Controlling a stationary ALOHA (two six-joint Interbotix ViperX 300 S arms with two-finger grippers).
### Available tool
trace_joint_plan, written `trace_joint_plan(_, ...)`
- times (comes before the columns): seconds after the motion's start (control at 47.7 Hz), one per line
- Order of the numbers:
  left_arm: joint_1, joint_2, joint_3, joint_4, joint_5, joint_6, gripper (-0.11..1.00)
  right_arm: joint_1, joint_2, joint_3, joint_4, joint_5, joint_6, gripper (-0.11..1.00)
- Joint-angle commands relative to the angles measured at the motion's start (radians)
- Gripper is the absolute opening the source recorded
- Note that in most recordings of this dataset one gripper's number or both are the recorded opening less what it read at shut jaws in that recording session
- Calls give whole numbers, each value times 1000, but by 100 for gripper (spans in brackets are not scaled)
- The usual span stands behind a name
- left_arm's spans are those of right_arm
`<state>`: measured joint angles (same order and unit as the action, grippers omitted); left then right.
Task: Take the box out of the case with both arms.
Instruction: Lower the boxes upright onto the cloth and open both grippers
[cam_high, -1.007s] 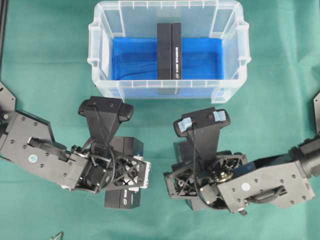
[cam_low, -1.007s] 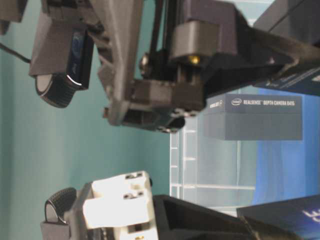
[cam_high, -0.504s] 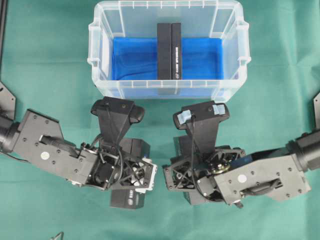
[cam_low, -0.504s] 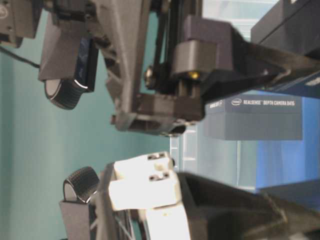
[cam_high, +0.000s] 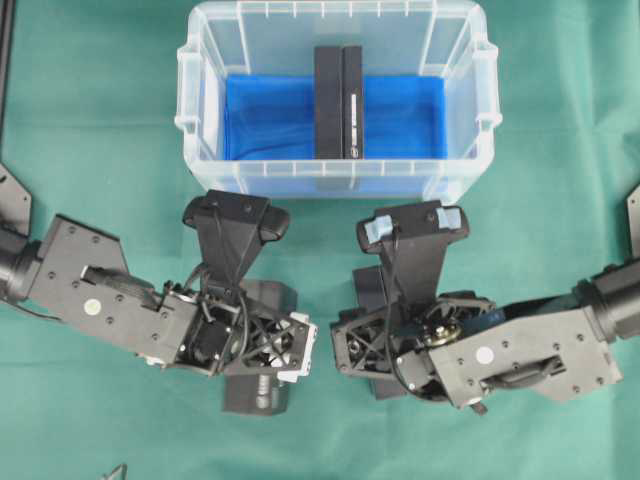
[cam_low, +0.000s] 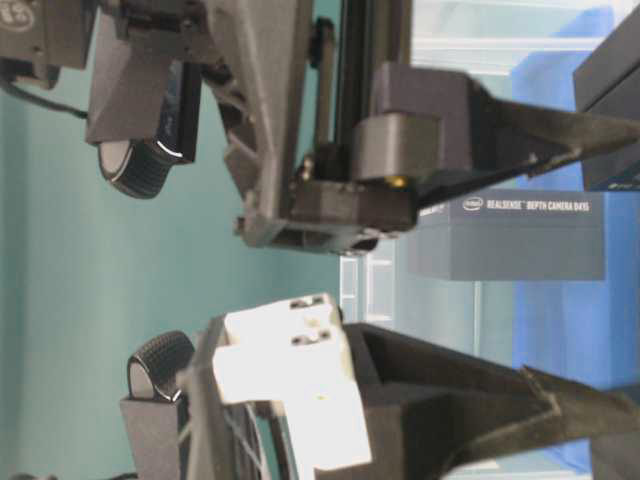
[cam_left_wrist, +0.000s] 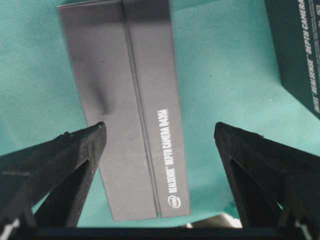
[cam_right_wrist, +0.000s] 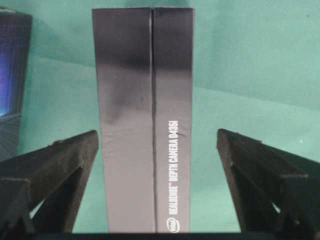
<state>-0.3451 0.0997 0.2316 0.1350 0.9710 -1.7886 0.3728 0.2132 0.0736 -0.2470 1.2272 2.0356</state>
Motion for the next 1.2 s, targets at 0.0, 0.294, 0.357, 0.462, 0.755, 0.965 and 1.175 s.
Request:
trace_joint_plan(0.0, 6, -11, -29, 2, -5, -3, 88, -2, -34, -12, 3, 0, 6, 95)
trace_joint_plan(0.294, 9, -8, -41, 2, -3, -2, 88, -2, -40, -20, 5, 0, 5, 95)
trace_joint_plan(0.357, 11, -8, -48, 2, 3, 2, 87, -3, -43, -25, 5, 0, 5, 95)
trace_joint_plan(0.462, 11, -8, -66, 2, 17, 2, 87, -3, -52, -38, 5, 2, 5, 95)
trace_joint_plan(0.755, 12, -20, -156, 8, 170, 12, 86, -8, -97, -103, 6, 101, 5, 94)
trace_joint_plan(0.965, 20, -29, -236, 12, 295, 44, 85, -12, -135, -153, 6, 219, -2, 94)
trace_joint_plan(1.175, 31, -41, -339, 17, 411, 84, 85, -14, -169, -195, 6, 262, -29, 92)
